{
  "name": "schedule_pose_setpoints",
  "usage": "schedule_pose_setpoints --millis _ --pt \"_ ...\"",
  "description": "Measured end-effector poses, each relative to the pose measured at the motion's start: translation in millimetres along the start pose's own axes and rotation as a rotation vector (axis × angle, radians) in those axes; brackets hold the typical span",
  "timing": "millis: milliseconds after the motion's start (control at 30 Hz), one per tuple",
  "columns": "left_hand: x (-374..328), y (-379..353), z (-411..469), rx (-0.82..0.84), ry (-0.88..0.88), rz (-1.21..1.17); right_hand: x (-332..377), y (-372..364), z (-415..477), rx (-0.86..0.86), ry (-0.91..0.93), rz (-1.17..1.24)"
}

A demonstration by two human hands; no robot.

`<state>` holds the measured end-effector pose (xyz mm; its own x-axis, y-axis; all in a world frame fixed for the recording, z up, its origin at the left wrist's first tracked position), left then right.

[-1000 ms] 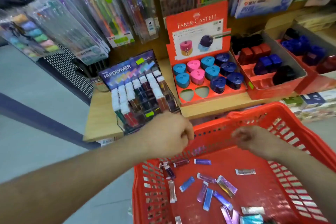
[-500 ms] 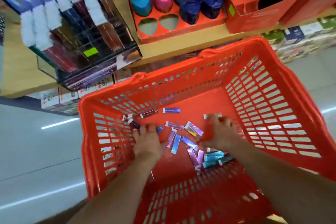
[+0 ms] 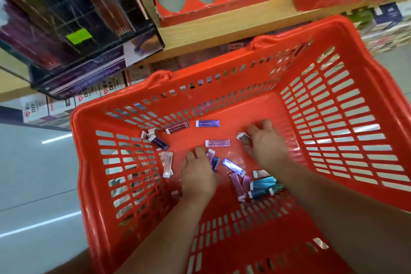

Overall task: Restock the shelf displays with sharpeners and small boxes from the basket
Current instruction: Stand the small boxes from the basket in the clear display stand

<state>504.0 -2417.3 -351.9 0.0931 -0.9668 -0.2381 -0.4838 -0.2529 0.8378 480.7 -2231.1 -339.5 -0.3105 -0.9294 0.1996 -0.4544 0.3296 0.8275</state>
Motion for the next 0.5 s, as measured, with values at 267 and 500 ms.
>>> schedule_pose_setpoints --millis 267,500 --pt "-9 7 -4 -0.061 -0.102 0.085 18 -14 -12 0.166 -0.108 0.083" --pt "-16 7 -3 0.090 -0.075 0.076 7 -13 -19 0.309 -0.392 0.940"
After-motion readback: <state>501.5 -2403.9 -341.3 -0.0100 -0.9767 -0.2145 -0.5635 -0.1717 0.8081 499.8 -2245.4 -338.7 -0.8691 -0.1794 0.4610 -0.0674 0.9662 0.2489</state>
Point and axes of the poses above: each hand's wrist, its own z-axis towards the middle knuckle, its own y-axis out of the back of the hand, x = y × z, the point moved 4 cm from there along z, towards the middle knuckle, and after that the axes turned 4 degrees about z, right-handed, at the moved point
